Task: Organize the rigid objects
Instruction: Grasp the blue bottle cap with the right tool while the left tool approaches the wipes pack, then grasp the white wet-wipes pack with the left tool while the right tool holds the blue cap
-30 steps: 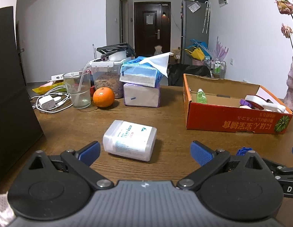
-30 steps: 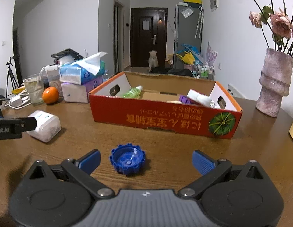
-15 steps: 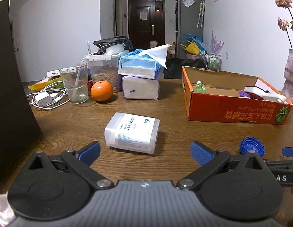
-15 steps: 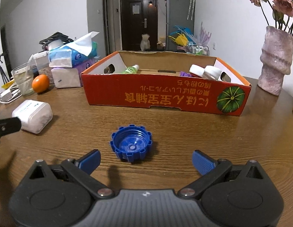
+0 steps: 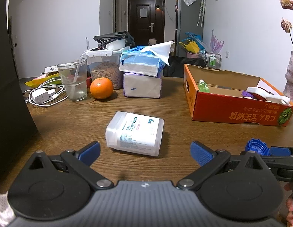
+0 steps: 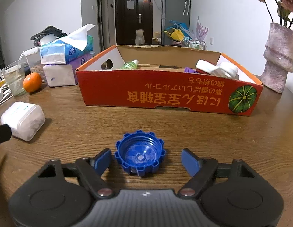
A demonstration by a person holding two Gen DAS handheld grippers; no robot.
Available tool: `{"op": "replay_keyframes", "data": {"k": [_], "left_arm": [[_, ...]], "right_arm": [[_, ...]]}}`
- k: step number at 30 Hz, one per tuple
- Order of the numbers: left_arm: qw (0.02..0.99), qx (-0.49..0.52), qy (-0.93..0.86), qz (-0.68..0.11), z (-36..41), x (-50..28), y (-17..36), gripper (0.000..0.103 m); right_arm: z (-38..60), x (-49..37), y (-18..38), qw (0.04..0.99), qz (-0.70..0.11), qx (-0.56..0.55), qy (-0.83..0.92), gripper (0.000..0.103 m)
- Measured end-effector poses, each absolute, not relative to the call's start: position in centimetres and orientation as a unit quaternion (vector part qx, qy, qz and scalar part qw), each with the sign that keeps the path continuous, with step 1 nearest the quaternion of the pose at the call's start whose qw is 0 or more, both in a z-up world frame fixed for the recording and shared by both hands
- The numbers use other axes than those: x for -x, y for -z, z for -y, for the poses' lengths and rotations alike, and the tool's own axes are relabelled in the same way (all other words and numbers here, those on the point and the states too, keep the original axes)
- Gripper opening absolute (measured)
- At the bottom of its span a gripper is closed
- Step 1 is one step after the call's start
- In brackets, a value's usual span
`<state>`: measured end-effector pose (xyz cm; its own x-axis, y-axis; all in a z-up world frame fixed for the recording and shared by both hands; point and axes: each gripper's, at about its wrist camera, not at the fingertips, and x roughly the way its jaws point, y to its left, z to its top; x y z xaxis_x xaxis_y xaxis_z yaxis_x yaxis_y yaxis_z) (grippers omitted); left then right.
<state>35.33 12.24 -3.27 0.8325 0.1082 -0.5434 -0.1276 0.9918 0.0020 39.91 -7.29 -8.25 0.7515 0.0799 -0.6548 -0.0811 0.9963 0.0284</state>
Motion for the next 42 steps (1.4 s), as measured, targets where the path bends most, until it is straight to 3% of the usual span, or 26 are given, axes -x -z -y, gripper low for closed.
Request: {"op": "replay_keyframes", "data": {"k": [2,4,42], "left_arm": [[0.957,0.018,-0.061,-0.283,-12.3,-35.6,3.4,0.103],[0.957,0.020,-0.060,-0.284,-12.5,-35.8,3.5,0.103],[0.941,-0.003,-0.025,-0.338,-14.9,-43.9,6.3,0.103]], "right_arm": [[7.2,-40.0,8.2,0.936,-0.348,0.000,-0.047,0.070],[7.2,-39.9,8.1,0.938,-0.344,0.002,-0.049,0.052],[9.1,-42.3,7.2,0.952,-0.305,-0.018,-0.039,0.052]]}}
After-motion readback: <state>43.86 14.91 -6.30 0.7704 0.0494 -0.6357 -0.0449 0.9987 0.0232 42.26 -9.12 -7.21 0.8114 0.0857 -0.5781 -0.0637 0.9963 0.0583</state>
